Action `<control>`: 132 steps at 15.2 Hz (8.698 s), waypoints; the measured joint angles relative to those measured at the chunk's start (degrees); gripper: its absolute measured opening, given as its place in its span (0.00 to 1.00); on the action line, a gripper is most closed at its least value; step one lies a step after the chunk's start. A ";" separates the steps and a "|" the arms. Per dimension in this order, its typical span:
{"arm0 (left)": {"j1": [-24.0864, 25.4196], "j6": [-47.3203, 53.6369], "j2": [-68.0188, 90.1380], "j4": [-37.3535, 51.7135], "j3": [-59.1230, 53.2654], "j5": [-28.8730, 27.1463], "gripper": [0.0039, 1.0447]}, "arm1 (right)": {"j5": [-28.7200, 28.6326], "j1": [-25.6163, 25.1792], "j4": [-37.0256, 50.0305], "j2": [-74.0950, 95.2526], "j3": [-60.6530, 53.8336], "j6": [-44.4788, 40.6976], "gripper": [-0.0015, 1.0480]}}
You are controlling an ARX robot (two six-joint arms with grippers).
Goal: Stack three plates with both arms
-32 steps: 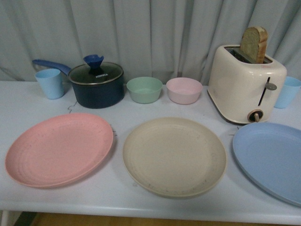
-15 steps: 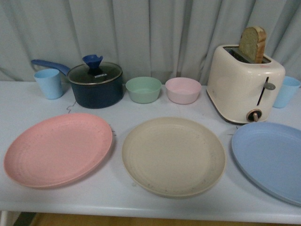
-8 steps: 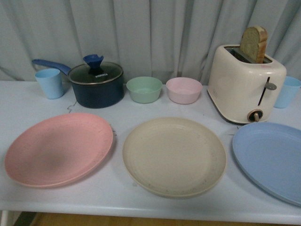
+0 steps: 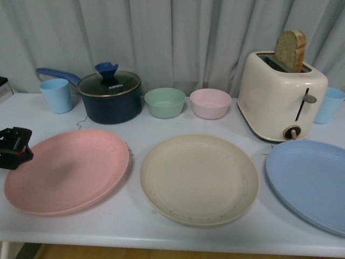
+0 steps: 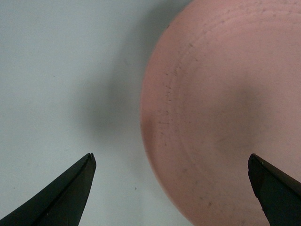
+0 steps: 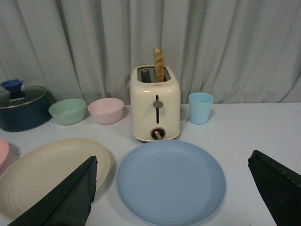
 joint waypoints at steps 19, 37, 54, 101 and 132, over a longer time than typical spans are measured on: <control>3.91 -4.66 13.86 -3.19 12.20 7.23 0.02 | 0.00 0.00 0.00 0.00 0.00 0.00 0.94; -17.07 -14.51 -11.98 -6.01 6.43 4.26 0.02 | 0.00 0.00 0.00 0.00 0.00 0.02 0.94; -26.99 -31.47 13.05 -3.82 16.61 -0.11 0.02 | 0.00 0.00 0.00 0.00 0.00 0.00 0.94; -8.98 -17.16 -97.98 14.03 -57.72 -2.89 0.01 | -0.02 0.00 0.00 0.00 0.00 0.00 0.94; -8.98 -17.11 -108.74 2.84 -57.70 -2.82 0.94 | -13.22 -20.85 -12.15 125.31 71.91 -11.47 0.82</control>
